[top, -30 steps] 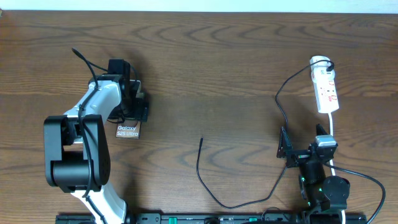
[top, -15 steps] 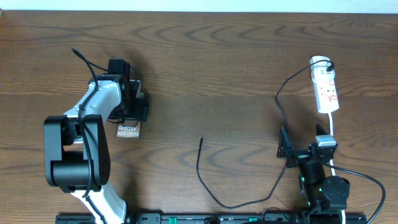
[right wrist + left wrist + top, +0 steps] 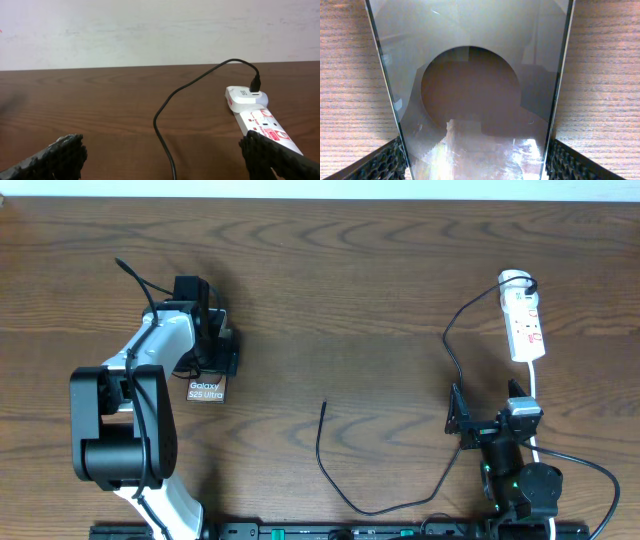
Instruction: Plug charger to phone and switch on socket
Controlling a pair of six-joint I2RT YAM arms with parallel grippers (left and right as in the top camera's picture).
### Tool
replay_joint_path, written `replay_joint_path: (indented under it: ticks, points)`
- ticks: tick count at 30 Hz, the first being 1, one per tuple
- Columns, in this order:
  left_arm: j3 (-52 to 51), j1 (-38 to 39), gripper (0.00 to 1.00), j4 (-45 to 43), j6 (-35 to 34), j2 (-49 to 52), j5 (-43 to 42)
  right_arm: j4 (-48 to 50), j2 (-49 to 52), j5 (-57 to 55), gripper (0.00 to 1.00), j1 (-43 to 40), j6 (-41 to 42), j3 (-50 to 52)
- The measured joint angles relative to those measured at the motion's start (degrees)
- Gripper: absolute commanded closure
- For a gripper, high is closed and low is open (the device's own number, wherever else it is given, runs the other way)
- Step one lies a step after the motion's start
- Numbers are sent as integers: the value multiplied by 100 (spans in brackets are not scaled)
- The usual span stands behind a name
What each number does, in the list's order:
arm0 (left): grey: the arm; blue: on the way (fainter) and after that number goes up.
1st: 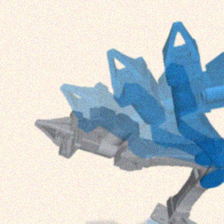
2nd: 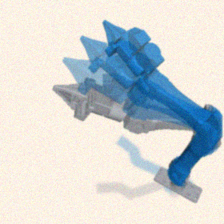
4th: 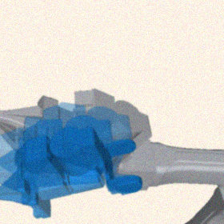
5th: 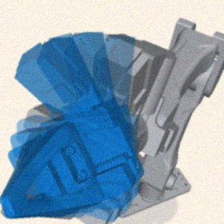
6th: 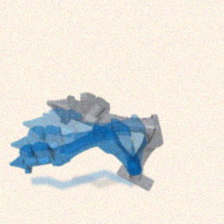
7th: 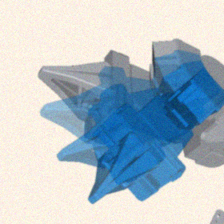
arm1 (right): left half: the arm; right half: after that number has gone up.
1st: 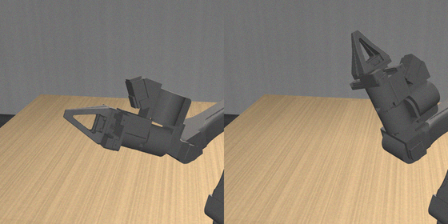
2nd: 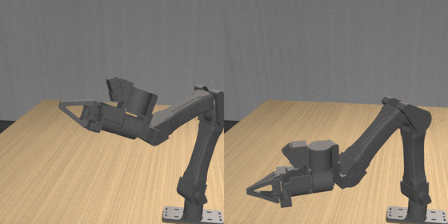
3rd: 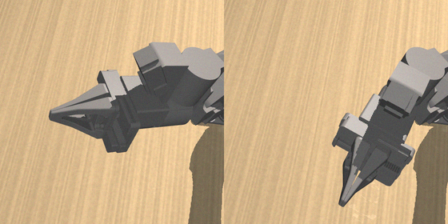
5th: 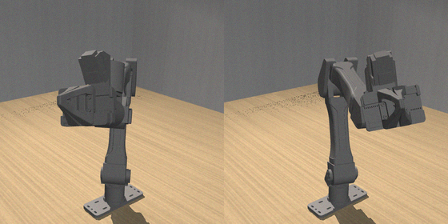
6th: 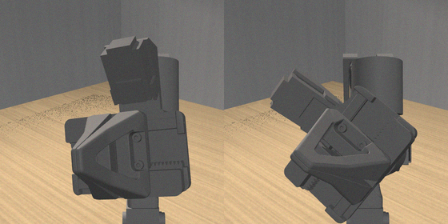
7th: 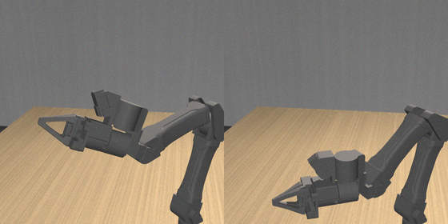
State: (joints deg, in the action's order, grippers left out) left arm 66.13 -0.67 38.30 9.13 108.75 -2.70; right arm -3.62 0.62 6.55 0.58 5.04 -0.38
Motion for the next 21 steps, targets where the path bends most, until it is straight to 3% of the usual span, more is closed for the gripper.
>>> replay_joint_path:
  ticks: [10,21]
  points:
    - [0,0,24,-2,2,0,0,0,0,0,1,0,-2,0]
    - [-2,0,25,0,15,-11,-2,0,0,0,1,0,0,0]
